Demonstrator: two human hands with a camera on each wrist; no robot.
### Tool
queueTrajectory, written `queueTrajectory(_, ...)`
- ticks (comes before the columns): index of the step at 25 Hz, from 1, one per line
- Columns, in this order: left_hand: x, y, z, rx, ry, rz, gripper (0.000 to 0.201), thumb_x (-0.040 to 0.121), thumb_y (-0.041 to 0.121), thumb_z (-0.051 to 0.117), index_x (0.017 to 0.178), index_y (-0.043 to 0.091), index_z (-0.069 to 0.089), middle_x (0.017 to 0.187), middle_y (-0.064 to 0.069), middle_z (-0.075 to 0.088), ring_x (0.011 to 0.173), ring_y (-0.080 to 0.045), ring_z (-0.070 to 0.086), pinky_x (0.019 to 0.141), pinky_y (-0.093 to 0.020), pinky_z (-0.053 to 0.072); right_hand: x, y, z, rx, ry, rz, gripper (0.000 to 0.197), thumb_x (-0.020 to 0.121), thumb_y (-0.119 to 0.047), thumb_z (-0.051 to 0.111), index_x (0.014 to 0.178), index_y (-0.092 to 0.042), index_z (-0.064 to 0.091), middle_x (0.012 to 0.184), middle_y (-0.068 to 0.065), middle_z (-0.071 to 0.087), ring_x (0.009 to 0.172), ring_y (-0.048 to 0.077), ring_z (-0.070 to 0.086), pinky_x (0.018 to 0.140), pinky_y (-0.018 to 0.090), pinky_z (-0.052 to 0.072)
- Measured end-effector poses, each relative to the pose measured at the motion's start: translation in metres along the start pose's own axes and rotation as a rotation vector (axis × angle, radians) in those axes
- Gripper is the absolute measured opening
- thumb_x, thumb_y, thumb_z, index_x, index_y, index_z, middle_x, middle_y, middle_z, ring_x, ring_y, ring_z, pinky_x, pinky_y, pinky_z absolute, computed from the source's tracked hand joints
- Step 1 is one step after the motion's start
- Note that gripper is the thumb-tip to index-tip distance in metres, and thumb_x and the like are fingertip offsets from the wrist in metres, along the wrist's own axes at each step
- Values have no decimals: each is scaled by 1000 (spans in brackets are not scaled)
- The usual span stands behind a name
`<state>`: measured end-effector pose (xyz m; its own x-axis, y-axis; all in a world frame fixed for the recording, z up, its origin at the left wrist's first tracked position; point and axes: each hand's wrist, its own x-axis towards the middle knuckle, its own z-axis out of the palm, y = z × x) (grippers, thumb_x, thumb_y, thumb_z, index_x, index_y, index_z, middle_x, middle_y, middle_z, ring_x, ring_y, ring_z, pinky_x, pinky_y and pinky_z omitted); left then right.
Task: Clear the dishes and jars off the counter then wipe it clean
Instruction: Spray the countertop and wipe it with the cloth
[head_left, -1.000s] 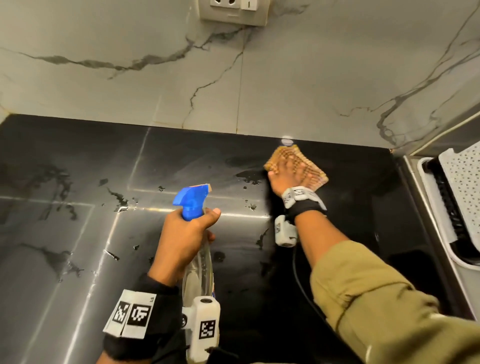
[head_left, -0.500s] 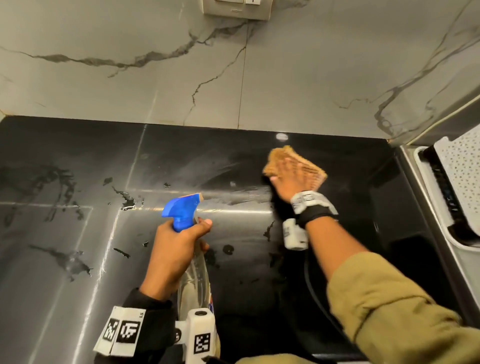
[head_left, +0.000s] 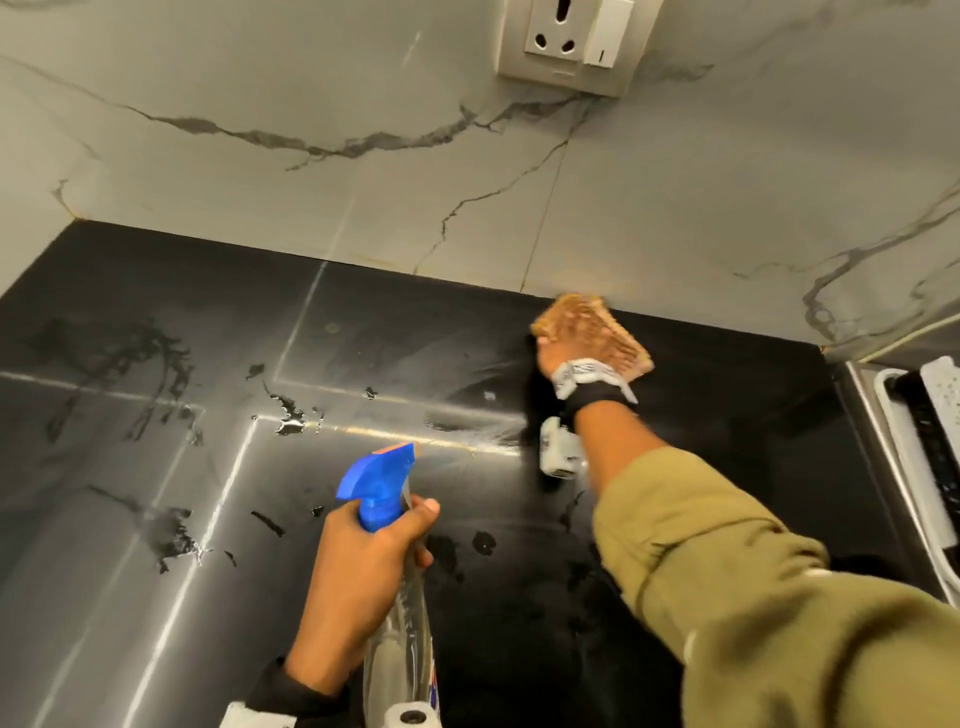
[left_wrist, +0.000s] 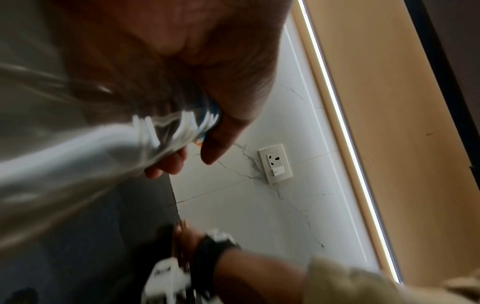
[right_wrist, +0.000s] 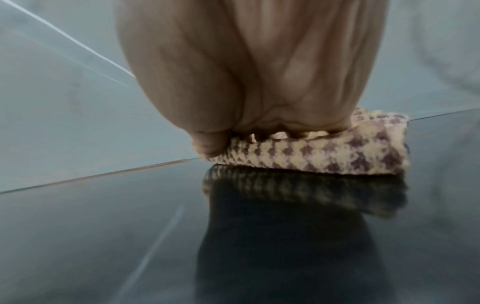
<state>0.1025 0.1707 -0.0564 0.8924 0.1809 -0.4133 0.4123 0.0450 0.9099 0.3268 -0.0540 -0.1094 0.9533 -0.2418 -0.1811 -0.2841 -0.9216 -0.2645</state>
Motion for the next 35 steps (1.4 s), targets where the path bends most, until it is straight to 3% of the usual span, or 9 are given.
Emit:
queueTrajectory(3, -8, -5, 0, 14, 33, -34, 16, 80, 7, 73, 74, -4, 63, 56, -14, 55, 49, -19, 53, 47, -24, 45, -15, -107, 56, -6, -272, -229, 64, 100, -39, 28, 155, -22, -1, 162, 6, -10, 146, 39, -12, 115, 61, -6)
queueTrajectory(6, -12, -9, -7, 23, 59, -41, 23, 75, 6, 75, 61, 1, 58, 50, -11, 51, 44, -16, 45, 41, -22, 37, -64, -178, 83, -94, -441, -503, 65, 100, -44, 30, 154, -26, -2, 161, -2, -16, 145, 36, -20, 112, 60, -17)
queueTrajectory(9, -12, -12, -16, 14, 89, -31, 15, 77, 4, 73, 70, -2, 61, 56, -16, 56, 49, -21, 50, 46, -28, 42, -93, -174, 85, -161, -483, -590, 64, 100, -44, 32, 155, -28, 1, 161, -6, -15, 146, 31, -21, 112, 55, -18)
queueTrajectory(13, -13, -12, -13, -61, 70, -42, 4, 79, -2, 70, 78, 1, 67, 69, -11, 61, 59, -21, 54, 53, -32, 50, -95, -83, 71, -74, -392, -360, 65, 100, -46, 32, 154, -29, 0, 161, -7, -16, 147, 31, -18, 114, 55, -14)
queueTrajectory(19, -17, -18, -7, -61, -55, -18, 2, 81, -2, 68, 79, -1, 67, 72, -15, 62, 59, -23, 57, 55, -33, 52, -98, 142, 14, 31, -219, 293, 66, 101, -44, 31, 154, -26, -5, 162, 2, -14, 146, 37, -15, 116, 59, -5)
queueTrajectory(23, -22, -30, -10, -47, -90, -18, 3, 81, 2, 70, 81, 0, 68, 76, -15, 65, 64, -22, 61, 62, -37, 54, -121, 172, 4, 99, -156, 549, 66, 100, -45, 31, 154, -25, -2, 162, -1, -13, 146, 37, -14, 115, 60, -5)
queueTrajectory(27, -29, -40, -18, -37, -94, -13, 5, 82, 2, 69, 84, -2, 66, 76, -15, 66, 62, -22, 60, 63, -39, 54, -132, 62, 26, 49, -144, 202, 69, 99, -38, 39, 155, -14, 5, 162, 13, -2, 147, 38, -4, 119, 53, 1)
queueTrajectory(31, -42, -49, -29, -41, -1, -12, 4, 80, 0, 68, 81, -2, 65, 72, -14, 63, 61, -27, 57, 64, -41, 50, -187, -82, 78, -50, -383, -336, 72, 98, -41, 41, 154, -25, -2, 161, 0, -15, 146, 37, -16, 113, 57, -14)
queueTrajectory(35, -54, -48, -44, -95, 81, 25, 6, 80, -6, 64, 81, 0, 65, 79, -14, 64, 68, -24, 58, 55, -28, 52, -215, -80, 87, -150, -480, -489, 67, 99, -44, 36, 154, -31, -2, 160, -10, -16, 147, 27, -19, 113, 53, -16)
